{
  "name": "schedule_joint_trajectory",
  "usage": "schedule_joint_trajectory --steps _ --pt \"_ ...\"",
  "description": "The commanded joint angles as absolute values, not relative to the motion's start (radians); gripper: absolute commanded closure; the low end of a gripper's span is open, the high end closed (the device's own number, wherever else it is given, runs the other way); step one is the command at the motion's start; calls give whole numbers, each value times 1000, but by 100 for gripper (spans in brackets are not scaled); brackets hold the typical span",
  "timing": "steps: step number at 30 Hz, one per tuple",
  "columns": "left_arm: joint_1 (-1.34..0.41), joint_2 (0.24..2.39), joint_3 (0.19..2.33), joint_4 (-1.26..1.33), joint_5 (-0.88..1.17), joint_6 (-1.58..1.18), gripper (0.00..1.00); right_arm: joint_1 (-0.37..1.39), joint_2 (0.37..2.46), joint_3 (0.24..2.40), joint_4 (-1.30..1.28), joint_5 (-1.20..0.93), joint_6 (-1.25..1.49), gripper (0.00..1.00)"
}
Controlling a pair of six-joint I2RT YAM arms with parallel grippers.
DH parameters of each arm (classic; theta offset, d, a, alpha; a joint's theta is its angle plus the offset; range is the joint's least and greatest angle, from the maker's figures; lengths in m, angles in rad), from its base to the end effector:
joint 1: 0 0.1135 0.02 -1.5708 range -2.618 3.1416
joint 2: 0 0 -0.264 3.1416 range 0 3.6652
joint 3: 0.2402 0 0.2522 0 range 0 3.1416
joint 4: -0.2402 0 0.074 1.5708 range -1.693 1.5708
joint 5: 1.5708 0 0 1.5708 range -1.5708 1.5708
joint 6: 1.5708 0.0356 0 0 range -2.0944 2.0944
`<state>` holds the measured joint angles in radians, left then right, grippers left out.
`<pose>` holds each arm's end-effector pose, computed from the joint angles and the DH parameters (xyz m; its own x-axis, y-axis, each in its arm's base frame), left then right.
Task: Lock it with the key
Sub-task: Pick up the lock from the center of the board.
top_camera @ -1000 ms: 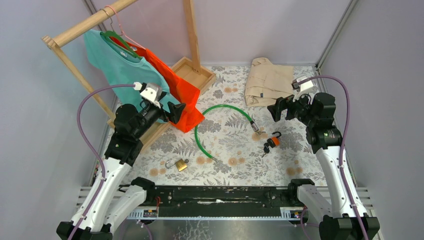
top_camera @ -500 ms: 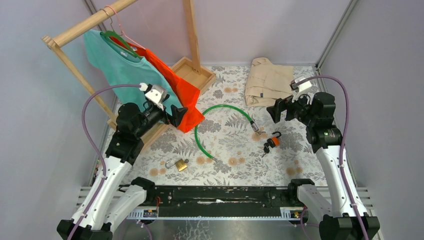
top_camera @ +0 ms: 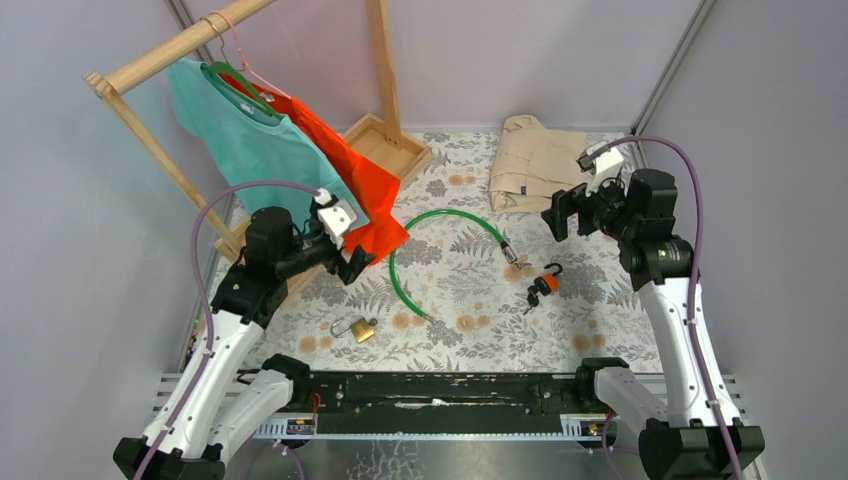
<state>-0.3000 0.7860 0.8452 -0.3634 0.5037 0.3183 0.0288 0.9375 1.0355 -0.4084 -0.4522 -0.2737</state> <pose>0.1619 -0.0681 0.3432 -0.0531 0.3033 -0.9514 0.7532 0.6377 0.1613 0.2021 0.0214 0.3776 -0.1745 -0.2482 -0.9528 -0.5079 0.8517 -0.1289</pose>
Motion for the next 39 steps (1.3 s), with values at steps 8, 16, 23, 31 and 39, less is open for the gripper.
schedule_joint_trajectory --steps 8,16,23,31,39 --pt "-350 809 779 -672 549 681 0 67 1047 1013 -585 -357 -395 1" --pt "-504 932 729 -671 548 891 3 270 1158 900 -486 -262 -387 1" --pt "-641 1090 728 -603 492 989 5 296 1314 912 -362 -325 -311 2" --pt "-725 1201 698 -451 449 966 11 316 1532 974 -292 -267 -209 19" --pt "-726 1158 625 -342 480 937 11 319 1705 1034 -285 -216 -230 34"
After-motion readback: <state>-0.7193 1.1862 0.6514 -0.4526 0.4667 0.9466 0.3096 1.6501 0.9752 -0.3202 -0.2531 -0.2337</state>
